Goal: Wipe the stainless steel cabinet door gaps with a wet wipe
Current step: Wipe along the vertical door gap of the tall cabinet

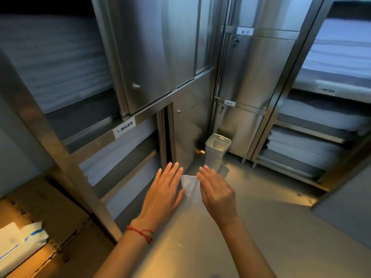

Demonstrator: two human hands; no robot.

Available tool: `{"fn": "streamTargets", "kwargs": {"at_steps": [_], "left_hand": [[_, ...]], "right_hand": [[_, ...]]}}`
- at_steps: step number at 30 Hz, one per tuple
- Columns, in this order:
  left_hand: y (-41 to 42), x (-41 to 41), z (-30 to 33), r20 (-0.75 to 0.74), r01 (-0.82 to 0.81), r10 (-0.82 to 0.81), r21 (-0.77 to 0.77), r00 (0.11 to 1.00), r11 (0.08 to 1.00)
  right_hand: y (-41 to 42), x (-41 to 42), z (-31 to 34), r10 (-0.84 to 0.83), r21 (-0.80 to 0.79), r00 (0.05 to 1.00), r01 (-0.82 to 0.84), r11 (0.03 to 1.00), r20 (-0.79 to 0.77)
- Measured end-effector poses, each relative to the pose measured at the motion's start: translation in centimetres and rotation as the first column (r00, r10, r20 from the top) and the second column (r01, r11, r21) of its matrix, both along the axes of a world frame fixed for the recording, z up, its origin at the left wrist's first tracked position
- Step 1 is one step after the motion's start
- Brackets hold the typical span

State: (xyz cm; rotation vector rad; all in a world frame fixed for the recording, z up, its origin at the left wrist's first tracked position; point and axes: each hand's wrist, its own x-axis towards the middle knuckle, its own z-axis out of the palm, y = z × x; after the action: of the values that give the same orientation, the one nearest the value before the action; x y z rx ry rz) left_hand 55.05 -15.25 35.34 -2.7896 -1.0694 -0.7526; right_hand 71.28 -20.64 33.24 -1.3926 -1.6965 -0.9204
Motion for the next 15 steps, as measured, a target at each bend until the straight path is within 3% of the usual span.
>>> {"fn": "streamTargets", "kwargs": {"at_steps": [8,15], "left_hand": [[1.4,5.7,0.6,0.005,0.147,-0.147,-0.069,0.989,0.987],[5.0,10.8,0.9,0.071,0.244,-0.242,-0.026,0.968,0.969]], "right_hand": [[-0.8,4.7,0.8,-0.125,0.004,0.992,0.125,0.992,-0.018],[1.3,8.4,1.8,-0.200,-0.051,0.980,0.199,0.979,-0.018]]}}
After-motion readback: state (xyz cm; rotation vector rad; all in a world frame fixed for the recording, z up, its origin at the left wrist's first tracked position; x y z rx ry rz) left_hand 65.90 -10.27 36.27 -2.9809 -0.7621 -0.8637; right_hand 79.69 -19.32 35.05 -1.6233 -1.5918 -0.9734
